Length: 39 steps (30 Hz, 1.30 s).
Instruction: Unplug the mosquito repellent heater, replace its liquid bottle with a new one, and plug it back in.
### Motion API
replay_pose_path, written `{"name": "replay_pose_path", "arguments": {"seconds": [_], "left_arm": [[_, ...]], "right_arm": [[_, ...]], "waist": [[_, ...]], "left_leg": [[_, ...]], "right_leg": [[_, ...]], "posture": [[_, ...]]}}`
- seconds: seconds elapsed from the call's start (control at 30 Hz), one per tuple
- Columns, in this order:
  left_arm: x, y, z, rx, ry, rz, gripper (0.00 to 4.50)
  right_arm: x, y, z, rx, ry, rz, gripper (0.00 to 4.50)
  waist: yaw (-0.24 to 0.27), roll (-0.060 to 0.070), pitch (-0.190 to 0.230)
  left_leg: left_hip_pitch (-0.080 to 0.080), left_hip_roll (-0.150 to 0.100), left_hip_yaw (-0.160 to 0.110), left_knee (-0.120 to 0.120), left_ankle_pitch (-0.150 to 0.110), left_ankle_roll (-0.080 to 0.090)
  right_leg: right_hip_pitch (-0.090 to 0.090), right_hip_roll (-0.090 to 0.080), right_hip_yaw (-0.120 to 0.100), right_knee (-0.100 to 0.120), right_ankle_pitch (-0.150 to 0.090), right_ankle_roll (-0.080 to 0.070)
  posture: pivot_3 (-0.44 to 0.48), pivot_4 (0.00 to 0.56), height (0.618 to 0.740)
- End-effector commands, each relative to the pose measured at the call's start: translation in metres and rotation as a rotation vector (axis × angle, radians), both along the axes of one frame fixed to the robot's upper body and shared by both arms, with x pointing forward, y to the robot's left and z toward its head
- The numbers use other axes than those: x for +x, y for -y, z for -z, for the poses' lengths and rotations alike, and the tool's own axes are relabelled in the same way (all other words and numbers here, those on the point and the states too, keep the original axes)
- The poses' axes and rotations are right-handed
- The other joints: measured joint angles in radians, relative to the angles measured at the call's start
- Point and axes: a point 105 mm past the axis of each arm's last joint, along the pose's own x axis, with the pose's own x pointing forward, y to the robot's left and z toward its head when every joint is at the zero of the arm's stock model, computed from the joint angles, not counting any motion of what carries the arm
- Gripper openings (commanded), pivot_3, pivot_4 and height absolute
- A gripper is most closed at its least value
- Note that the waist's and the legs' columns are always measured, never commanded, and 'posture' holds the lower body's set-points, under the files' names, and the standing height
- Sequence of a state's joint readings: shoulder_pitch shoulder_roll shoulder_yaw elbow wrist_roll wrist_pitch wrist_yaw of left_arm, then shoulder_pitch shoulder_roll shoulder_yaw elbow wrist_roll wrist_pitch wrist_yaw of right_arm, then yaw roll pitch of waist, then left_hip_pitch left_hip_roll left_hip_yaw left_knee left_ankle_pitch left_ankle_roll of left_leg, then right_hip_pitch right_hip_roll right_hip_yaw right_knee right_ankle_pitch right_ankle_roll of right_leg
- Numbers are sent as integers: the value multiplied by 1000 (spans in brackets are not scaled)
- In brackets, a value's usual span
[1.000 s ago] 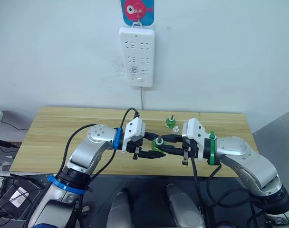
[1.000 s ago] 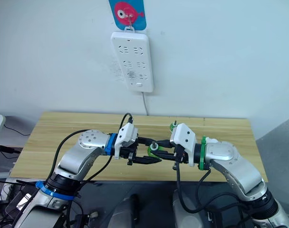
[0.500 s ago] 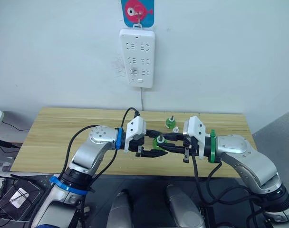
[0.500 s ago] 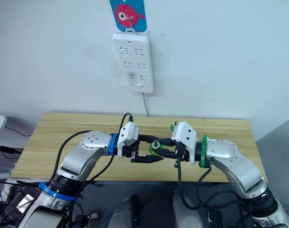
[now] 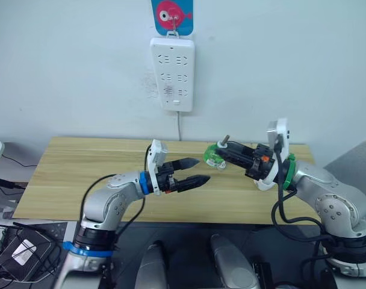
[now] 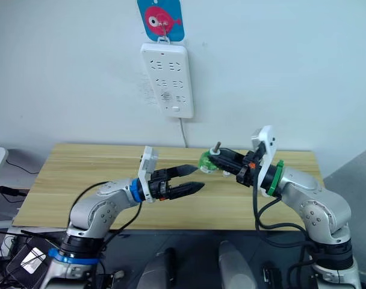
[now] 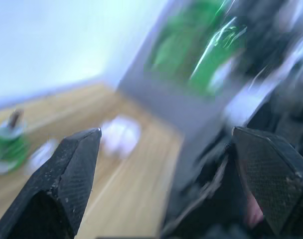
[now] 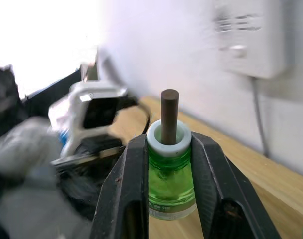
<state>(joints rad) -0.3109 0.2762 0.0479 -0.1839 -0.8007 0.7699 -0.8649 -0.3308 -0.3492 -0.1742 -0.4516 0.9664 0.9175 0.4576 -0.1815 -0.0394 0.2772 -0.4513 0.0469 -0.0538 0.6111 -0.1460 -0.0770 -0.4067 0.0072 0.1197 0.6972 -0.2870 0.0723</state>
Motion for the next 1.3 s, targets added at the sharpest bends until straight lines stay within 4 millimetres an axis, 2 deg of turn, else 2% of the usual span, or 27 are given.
{"name": "replay_pose_path", "arguments": {"seconds": [0.03,0.23,0.33,0.5,0.73,1.3], "left_arm": [[-7,-1,-18,-139,-89,-8,4500],[-7,5,-32,-292,-225,-20,4500],[-7,12,-40,-363,-286,9,4500],[-6,18,-49,-387,-305,16,4500],[-14,22,-53,-392,-333,70,4500],[-12,15,-55,-468,-381,52,4500]], "right_arm": [[-1,7,-13,148,-64,40,802],[-3,7,-19,273,-159,37,802],[-8,0,-24,297,-181,-3,802],[-13,-6,-29,303,-200,-34,802],[-12,-8,-36,345,-223,-46,802],[-12,-2,-38,391,-271,-50,802]], "waist": [[-6,0,0],[-15,2,-1],[-15,2,-2],[-15,2,-5],[-16,3,-8],[-15,4,-16]], "left_leg": [[0,0,0,0,0,0],[0,0,1,2,0,0],[0,0,1,2,0,1],[0,-1,1,2,0,1],[0,0,1,2,0,1],[0,-1,3,2,0,1]], "right_leg": [[0,0,0,0,0,0],[0,1,2,0,-1,2],[0,1,2,0,-1,2],[1,1,2,0,-1,2],[1,2,3,0,-1,2],[0,2,4,-2,-1,2]], "posture": [[-252,206,740],[-253,202,740],[-256,201,740],[-259,199,740],[-262,196,740],[-259,196,740]]}}
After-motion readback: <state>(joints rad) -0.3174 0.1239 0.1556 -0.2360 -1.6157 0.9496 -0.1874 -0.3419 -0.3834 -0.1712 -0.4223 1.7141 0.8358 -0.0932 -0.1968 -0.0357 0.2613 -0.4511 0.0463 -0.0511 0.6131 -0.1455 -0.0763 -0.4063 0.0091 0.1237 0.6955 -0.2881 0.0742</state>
